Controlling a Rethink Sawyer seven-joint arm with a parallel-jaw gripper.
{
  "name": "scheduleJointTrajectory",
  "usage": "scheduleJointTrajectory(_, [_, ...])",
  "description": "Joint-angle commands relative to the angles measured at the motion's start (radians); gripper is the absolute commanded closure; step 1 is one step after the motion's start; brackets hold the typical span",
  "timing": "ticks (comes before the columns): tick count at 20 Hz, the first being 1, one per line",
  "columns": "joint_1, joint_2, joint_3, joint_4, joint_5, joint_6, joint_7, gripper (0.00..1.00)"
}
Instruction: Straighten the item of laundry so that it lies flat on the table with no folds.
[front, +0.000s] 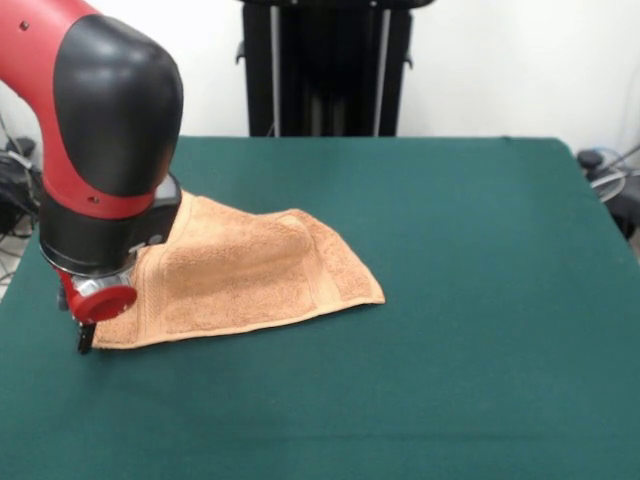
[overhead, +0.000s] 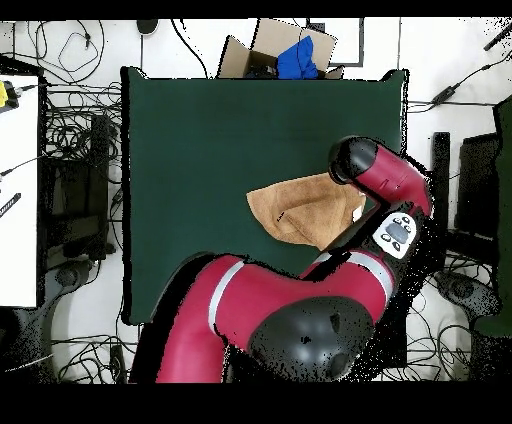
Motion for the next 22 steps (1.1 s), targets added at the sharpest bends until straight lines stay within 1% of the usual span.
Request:
scheduleJointTrajectory(1, [0.048,-0.027,0.153,0.129,0.088,-0.022,0.323,0.0])
scheduleJointTrajectory(6, [0.051,-0.025,0.168,0.143,0.123,-0.05,0.303,0.0])
scheduleJointTrajectory(13, [0.051,-0.016,0.168,0.15,0.146,-0.06,0.27,0.0])
scheduleJointTrajectory(18, [0.037,0.024,0.117,0.099,0.102,-0.038,0.216,0.0])
scheduleJointTrajectory(21, [0.043,0.061,0.063,0.064,0.085,-0.017,0.227,0.0])
scheduleJointTrajectory(22, [0.058,0.076,0.028,0.051,0.082,0.009,0.25,0.0])
